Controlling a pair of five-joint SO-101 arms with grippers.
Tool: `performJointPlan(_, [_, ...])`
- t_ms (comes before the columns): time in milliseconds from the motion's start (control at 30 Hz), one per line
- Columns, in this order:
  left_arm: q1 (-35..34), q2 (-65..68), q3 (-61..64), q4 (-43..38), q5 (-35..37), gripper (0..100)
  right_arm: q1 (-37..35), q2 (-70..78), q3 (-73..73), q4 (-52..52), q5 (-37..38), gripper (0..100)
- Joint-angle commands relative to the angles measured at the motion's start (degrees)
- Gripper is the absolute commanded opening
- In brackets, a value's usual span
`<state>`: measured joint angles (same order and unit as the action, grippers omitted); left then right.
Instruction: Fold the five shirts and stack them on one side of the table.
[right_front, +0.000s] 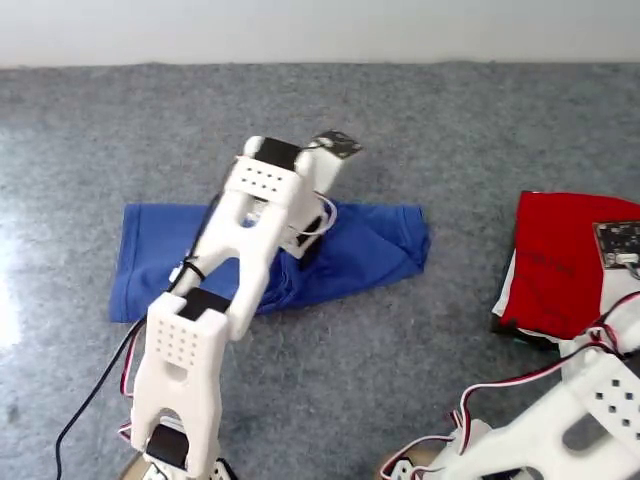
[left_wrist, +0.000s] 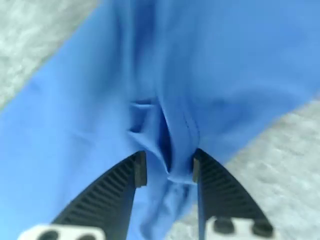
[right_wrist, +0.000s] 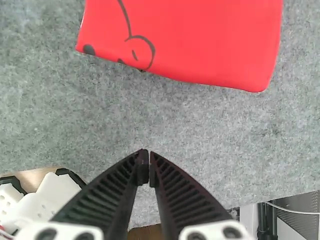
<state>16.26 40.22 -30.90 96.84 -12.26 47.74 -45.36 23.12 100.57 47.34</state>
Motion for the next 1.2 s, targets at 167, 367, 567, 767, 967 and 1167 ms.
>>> performJointPlan(167, [-0.62, 5.45, -0.4, -2.55, 0.26, 16, 0.4, -1.01, -0.26, 1.8, 0.26, 0.9])
performJointPlan(367, [-0.18, 4.48, -1.89, -1.49, 0.44, 16, 0.57, -1.01, -0.26, 1.8, 0.44, 0.9])
performJointPlan(567, [-0.79, -0.53, -8.04, 3.16, 1.67, 16, 0.4, -1.01, -0.26, 1.8, 0.26, 0.9])
performJointPlan(767, [-1.93, -4.92, -8.48, 3.69, 2.02, 16, 0.4, -1.01, -0.26, 1.8, 0.18, 0.9])
performJointPlan(967, [-9.85, -8.79, -4.53, 3.69, 2.11, 16, 0.57, -1.01, -0.26, 1.8, 0.44, 0.9])
performJointPlan(1167, [-23.38, -13.71, 4.09, 3.69, 1.76, 21, 0.4, -0.84, -0.26, 1.8, 0.44, 0.9])
